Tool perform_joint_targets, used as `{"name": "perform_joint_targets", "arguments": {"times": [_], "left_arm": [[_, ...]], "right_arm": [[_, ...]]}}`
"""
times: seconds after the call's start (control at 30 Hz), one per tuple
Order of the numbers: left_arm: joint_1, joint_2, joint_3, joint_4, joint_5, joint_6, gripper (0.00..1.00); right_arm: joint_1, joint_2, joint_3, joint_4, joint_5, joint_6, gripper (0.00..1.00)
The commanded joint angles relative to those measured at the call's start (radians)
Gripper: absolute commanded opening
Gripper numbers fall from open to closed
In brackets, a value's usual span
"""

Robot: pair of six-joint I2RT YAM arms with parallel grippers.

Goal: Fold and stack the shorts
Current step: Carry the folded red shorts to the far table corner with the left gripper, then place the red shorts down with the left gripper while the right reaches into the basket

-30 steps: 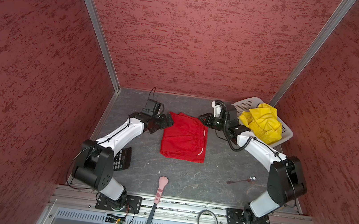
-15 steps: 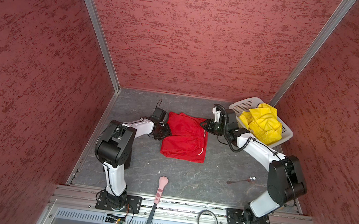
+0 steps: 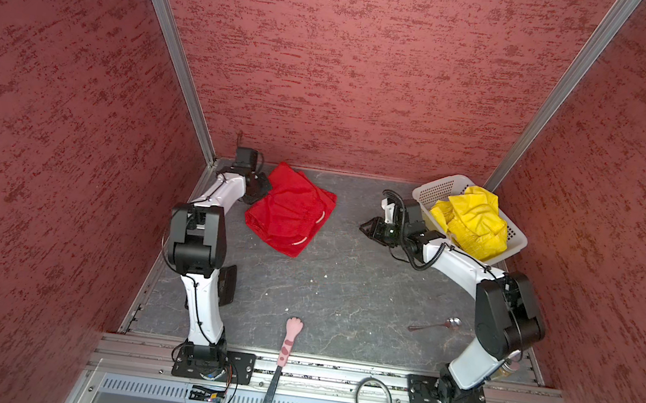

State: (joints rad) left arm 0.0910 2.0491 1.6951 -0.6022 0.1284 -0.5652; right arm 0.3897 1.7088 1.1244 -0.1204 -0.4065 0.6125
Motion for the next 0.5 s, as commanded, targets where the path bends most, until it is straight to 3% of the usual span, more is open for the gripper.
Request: {"name": "perform_joint_targets", "arguments": {"times": [0.0,0.13,0.2,0.3,0.33,0.4,0.47], "left_arm": [[0.084,0.02,0.058,-0.1,-0.031,0.031,0.0],[0.159,0.049,0.133,-0.138,-0.008,0.044,0.0],[0.178,0.073,0.171,-0.166,0.015,0.048,0.06],[0.188,0.103,0.221,-0.212,0.019,0.064,0.69],[0.188,0.103,0.231,-0.23,0.005,0.065,0.78],[0.187,0.079,0.224,-0.237,-0.02,0.062,0.82],[0.186,0.047,0.219,-0.235,-0.024,0.054,0.79]], "right_arm": [[-0.003,0.002,0.0,0.016,0.004,-0.026,0.34],[-0.005,0.025,0.013,0.013,-0.004,-0.034,0.34],[-0.005,0.038,0.02,0.014,-0.008,-0.033,0.34],[-0.005,0.06,0.033,0.015,-0.014,-0.027,0.34],[-0.005,0.066,0.039,0.015,-0.014,-0.025,0.34],[-0.005,0.068,0.05,0.007,-0.008,-0.024,0.34],[-0.008,0.062,0.069,-0.022,0.013,-0.042,0.33]]}}
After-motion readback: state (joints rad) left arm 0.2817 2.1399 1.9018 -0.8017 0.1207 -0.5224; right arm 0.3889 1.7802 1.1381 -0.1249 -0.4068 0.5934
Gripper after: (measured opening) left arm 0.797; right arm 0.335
